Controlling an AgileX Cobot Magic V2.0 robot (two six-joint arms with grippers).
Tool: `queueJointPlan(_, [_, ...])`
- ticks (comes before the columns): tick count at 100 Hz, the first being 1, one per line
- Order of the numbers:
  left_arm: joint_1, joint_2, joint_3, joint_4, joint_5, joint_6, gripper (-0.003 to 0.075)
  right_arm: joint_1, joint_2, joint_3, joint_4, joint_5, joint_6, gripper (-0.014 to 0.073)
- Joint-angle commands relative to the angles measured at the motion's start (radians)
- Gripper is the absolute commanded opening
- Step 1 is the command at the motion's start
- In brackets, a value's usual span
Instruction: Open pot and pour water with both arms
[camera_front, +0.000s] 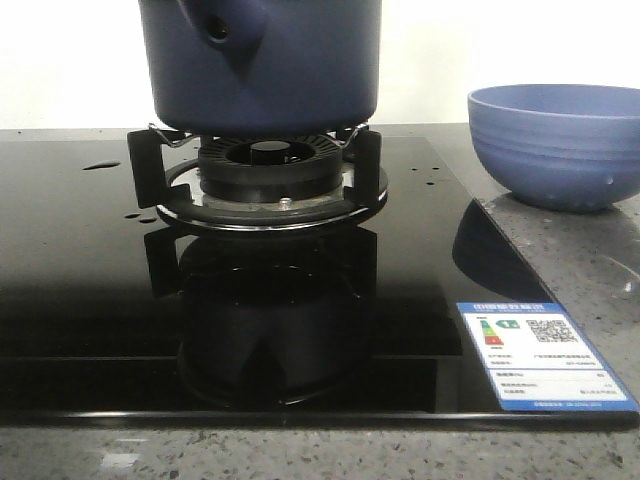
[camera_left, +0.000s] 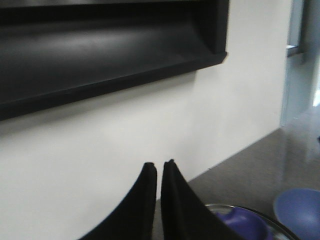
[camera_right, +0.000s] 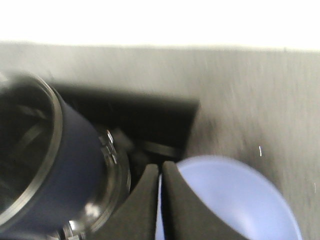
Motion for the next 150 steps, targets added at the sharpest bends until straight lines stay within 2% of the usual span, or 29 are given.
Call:
queueJointPlan(1, [0.004, -0.073, 0.015, -0.026, -0.151, -0.033, -0.002, 0.0, -0.107, 0.043, 0.122, -0.17, -0.099, -0.0046])
queueJointPlan(18, [-0.003, -0.217, 0.192, 0.032, -0.334, -0.033, -0.002, 0.0, -0.283, 0.267, 0.344, -0.29, -0.353, -0.0046])
queueJointPlan(29, [-0.074, -0.322, 0.36, 0.033, -0.494, -0.033, -0.0019, 0.0, -0.421, 0.444, 0.448, -0.306, -0.492, -0.0046])
queueJointPlan(34, [-0.119, -0.367, 0.431, 0.035, -0.536, -0.031, -0.0019, 0.0, -0.484, 0.522, 0.449, -0.323, -0.5, -0.0046])
queueJointPlan(49, [-0.225, -0.497, 0.63, 0.028, -0.54, -0.031, -0.0019, 0.0, -0.703, 0.742, 0.449, -0.366, -0.5, -0.0046])
queueJointPlan(71, [-0.243, -0.662, 0.812, -0.012, -0.54, -0.031, -0.0019, 0.0, -0.995, 0.97, 0.445, -0.374, -0.5, -0.0046])
queueJointPlan(97, [-0.243, -0.768, 0.898, -0.06, -0.533, -0.031, -0.0019, 0.0, -1.054, 1.088, 0.445, -0.363, -0.5, -0.0046])
queueJointPlan(150, [-0.243, -0.77, 0.908, -0.095, -0.515, -0.031, -0.0019, 0.0, -1.054, 1.1, 0.452, -0.325, -0.5, -0.0046])
